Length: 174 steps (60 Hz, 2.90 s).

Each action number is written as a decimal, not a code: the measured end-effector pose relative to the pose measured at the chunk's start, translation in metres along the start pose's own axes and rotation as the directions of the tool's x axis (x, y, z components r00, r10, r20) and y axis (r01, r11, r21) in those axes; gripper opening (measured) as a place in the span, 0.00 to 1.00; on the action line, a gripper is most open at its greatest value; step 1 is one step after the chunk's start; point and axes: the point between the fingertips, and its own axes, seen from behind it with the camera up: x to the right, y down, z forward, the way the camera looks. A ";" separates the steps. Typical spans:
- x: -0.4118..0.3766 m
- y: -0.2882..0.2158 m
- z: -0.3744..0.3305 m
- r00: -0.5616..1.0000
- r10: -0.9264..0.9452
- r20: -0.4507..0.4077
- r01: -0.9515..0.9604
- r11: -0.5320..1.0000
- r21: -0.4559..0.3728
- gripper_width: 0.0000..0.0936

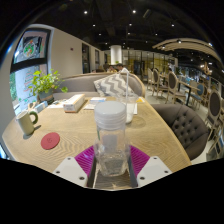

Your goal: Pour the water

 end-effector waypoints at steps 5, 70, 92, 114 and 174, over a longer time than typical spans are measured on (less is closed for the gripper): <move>0.000 -0.001 0.001 1.000 0.008 0.000 -0.008 1.000 0.003 0.50; -0.269 -0.266 0.023 -0.011 -0.901 -0.434 0.951 0.125 -0.283 0.43; -0.330 -0.194 0.063 -0.514 -0.823 -0.241 0.838 -0.422 -0.346 0.43; -0.305 -0.225 0.021 0.121 -0.946 -0.301 0.959 0.189 -0.210 0.43; -0.221 -0.029 0.060 0.999 0.024 -0.040 -0.026 0.999 -0.033 0.51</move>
